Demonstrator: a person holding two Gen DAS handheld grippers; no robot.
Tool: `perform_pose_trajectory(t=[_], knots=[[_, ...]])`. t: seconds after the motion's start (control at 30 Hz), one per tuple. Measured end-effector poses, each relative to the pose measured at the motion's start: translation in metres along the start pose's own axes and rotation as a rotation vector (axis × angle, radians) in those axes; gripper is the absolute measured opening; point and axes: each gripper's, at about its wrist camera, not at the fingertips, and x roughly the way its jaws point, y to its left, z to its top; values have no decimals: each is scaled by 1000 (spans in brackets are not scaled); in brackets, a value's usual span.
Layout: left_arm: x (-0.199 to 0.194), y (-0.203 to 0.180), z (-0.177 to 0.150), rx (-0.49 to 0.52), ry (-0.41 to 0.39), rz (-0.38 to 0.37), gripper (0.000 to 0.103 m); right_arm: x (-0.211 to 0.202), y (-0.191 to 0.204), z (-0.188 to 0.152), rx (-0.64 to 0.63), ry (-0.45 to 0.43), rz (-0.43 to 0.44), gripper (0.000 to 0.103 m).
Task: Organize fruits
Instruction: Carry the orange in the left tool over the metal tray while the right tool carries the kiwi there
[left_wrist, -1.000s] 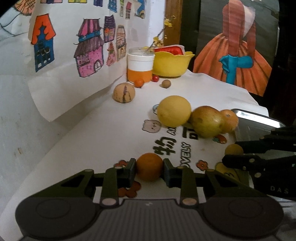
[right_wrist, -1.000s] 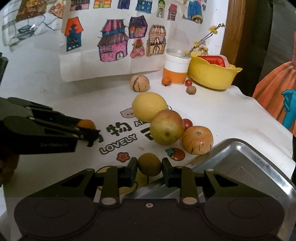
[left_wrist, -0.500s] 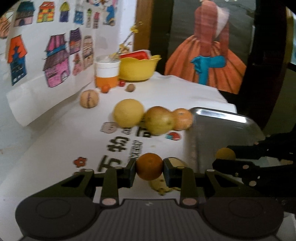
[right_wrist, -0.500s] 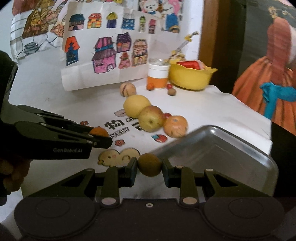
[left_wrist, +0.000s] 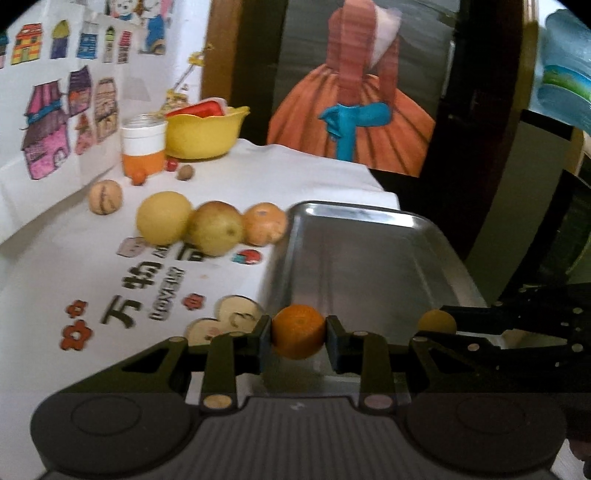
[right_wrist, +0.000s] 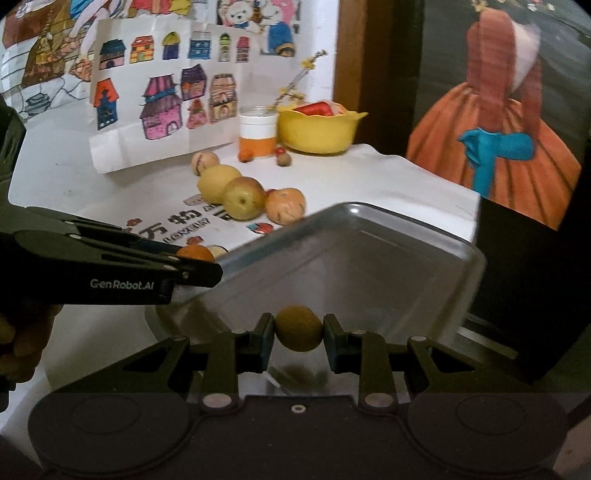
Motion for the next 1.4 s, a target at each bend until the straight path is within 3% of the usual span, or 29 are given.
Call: perform_pose_trajectory(t=[0.47,1.27,1.4], knots=[[3,-33,-15,33,31,-96,34,-26,-9,-27,40,15,-74,31],[2,-39,-23,46,64,-111,34,-33,2,-37,20,13,-88,31],[0,-39,-23,42,60,-111,34,-33,2,-37,21,9,-85,38]])
